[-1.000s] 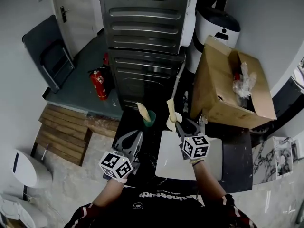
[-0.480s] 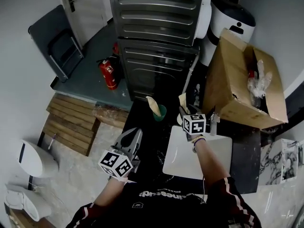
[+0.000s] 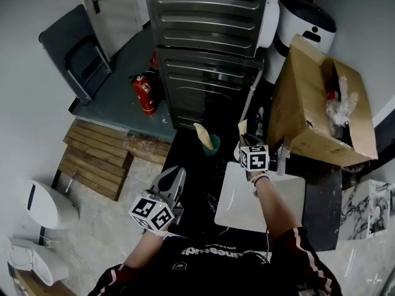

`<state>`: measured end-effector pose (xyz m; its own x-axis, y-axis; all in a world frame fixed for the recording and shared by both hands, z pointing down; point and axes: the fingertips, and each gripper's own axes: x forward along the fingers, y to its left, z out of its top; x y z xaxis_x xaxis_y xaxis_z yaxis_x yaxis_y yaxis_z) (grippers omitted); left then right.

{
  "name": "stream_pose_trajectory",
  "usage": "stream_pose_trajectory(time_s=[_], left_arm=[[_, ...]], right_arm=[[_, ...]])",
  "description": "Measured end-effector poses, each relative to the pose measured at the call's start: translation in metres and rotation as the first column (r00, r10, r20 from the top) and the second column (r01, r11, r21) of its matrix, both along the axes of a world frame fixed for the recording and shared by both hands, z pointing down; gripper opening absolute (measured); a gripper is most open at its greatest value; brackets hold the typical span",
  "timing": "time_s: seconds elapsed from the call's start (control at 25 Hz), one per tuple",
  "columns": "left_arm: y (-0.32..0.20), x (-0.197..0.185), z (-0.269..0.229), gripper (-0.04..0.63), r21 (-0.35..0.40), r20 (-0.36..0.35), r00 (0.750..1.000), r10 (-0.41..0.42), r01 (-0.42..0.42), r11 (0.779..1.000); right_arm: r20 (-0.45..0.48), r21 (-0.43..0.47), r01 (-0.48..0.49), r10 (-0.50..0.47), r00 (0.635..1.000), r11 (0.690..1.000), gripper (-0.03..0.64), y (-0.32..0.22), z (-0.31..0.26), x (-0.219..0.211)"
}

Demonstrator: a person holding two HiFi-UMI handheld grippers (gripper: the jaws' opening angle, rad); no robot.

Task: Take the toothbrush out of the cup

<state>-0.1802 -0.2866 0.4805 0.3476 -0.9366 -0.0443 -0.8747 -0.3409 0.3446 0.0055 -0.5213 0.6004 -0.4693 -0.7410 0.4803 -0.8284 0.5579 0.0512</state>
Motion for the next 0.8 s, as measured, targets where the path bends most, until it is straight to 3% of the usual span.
stream_pose_trajectory(time_s=[0.32, 0.56, 0.8], left_arm=[[0.001, 0.012, -0.007, 0.014, 0.022, 0.000, 0.999, 0.032, -0.032, 0.999], [-0.002, 0.029, -0.011, 0.015, 0.037, -0.005, 0.997, 0.073, -0.072, 0.997], [-0.006, 0.055, -0.014, 0.015, 0.047, -0.004, 0.991, 0.137, -0.136, 0.990]], right_arm=[[0.015, 0.073, -0.027, 0.026, 1.000, 0.997, 0.051, 0.007, -0.027, 0.018], [0.128, 0.185, -0.046, 0.023, 0.991, 0.982, 0.044, 0.018, -0.093, 0.029], [0.232, 0.305, -0.037, -0.036, 0.972, 0.952, 0.041, 0.068, -0.172, 0.041]])
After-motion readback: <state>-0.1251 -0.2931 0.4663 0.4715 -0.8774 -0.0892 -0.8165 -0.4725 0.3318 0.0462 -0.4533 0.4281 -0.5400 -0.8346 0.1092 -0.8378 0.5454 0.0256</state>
